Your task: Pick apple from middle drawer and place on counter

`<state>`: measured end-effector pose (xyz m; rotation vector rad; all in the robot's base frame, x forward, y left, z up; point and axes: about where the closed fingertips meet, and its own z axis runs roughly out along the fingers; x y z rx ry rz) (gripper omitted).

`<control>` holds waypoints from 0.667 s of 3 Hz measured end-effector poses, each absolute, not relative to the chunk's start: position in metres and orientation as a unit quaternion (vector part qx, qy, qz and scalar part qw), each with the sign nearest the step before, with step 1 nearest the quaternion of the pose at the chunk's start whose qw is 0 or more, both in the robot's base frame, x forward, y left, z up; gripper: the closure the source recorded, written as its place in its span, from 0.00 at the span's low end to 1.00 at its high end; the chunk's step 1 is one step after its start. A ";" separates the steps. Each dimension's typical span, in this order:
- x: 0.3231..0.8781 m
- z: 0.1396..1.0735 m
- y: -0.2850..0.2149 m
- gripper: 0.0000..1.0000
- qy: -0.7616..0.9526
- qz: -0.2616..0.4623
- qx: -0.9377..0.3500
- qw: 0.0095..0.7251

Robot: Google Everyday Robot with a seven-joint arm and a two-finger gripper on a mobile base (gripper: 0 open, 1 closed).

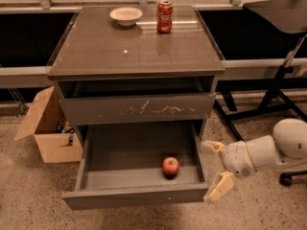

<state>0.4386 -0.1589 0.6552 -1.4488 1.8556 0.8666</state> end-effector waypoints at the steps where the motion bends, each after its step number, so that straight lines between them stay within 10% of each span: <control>1: 0.451 0.607 -0.143 0.00 0.697 0.361 -0.546 0.294; 2: 0.451 0.607 -0.143 0.00 0.697 0.361 -0.546 0.294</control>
Offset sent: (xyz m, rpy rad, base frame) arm 0.0109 0.0099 -0.0369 0.0224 0.0407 0.0228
